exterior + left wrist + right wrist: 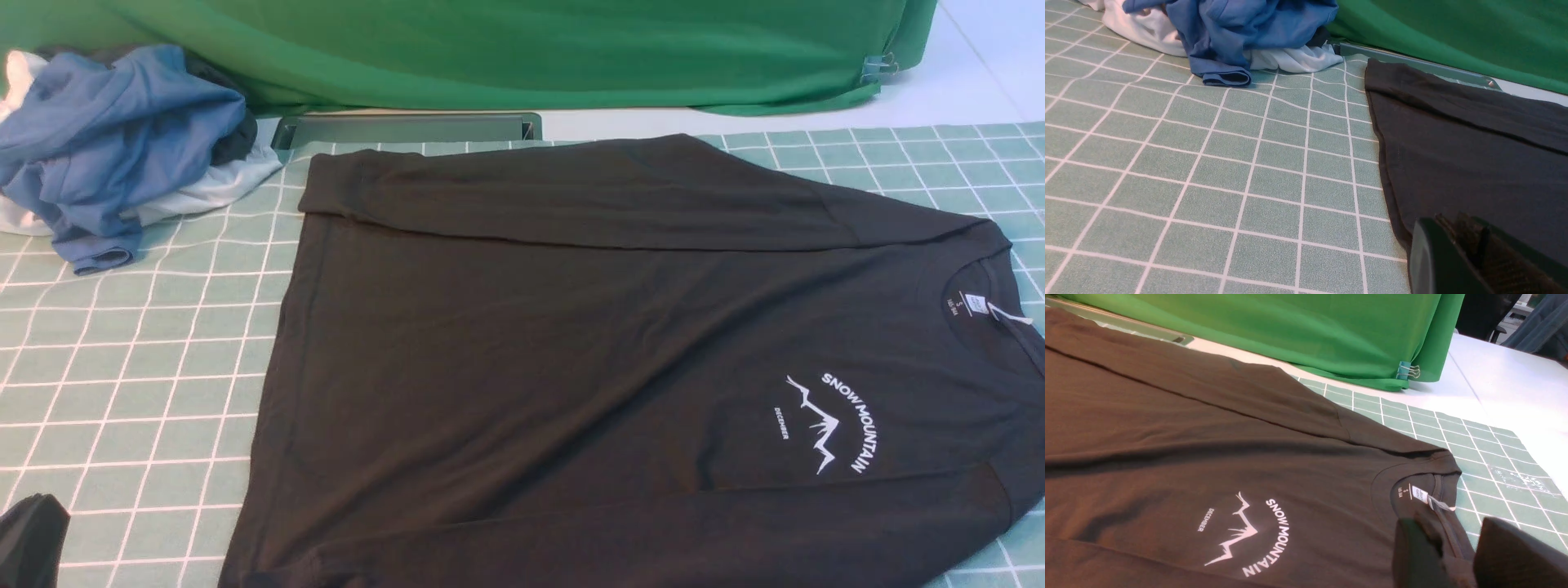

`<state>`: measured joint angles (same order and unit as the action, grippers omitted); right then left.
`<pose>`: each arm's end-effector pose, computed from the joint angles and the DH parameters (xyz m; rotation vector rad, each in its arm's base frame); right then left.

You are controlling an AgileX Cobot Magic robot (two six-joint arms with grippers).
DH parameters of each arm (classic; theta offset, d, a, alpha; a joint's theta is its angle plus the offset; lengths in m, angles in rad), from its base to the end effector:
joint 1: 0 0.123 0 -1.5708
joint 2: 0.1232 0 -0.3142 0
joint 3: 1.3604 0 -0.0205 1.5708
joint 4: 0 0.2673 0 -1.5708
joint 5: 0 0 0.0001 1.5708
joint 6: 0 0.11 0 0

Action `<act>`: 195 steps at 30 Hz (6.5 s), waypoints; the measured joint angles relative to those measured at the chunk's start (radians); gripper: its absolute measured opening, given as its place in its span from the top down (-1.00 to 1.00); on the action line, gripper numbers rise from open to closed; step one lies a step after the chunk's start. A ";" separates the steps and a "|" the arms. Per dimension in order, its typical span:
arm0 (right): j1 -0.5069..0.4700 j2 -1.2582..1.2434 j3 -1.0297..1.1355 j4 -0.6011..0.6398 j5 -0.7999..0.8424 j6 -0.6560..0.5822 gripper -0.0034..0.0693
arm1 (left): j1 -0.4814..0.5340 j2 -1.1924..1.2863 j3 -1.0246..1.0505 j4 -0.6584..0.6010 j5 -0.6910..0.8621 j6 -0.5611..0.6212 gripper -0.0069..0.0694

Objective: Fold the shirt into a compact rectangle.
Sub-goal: 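Grasp the left edge of the dark T-shirt lying flat on the table, then fold the left side of the black T-shirt inward over its body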

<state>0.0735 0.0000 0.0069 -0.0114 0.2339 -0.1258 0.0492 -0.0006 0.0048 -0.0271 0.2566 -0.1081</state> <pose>0.0615 0.0042 0.1866 -0.1791 1.7153 -0.0491 0.0611 0.0022 0.1849 -0.1549 1.7379 -0.0684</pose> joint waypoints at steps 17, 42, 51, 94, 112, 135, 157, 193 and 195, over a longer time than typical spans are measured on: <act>0.000 0.000 0.000 0.000 0.000 0.000 0.25 | 0.000 0.000 0.000 0.000 0.000 0.000 0.73; 0.000 0.000 0.000 0.000 0.000 0.000 0.25 | 0.000 0.000 0.000 0.000 0.000 0.000 0.73; 0.000 0.000 0.000 0.000 0.000 0.000 0.25 | 0.000 0.000 0.000 0.000 0.000 0.000 0.73; 0.016 0.554 -0.988 0.214 0.837 0.038 0.82 | -0.001 0.607 -0.834 -0.621 0.832 0.025 0.73; 0.016 0.764 -0.997 0.212 0.968 -0.024 0.70 | -0.101 1.122 -0.642 -0.280 0.713 -0.109 0.73; 0.018 0.764 -0.997 0.212 0.937 -0.023 0.59 | -0.380 1.456 -0.612 0.000 0.386 -0.414 -0.25; 0.018 0.764 -0.997 0.213 0.937 -0.020 0.51 | -0.382 1.408 -0.651 -0.018 0.485 -0.338 0.76; 0.018 0.764 -0.997 0.213 0.927 -0.017 0.39 | -0.179 1.851 -1.252 -0.019 0.353 -0.201 0.58; 0.018 0.764 -0.997 0.213 0.927 -0.017 0.39 | -0.178 1.863 -1.253 -0.019 0.332 -0.201 0.41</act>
<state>0.0911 0.7645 -0.9901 0.2019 1.1609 -0.1432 -0.1287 1.8622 -1.2478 -0.0458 0.5888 -0.3095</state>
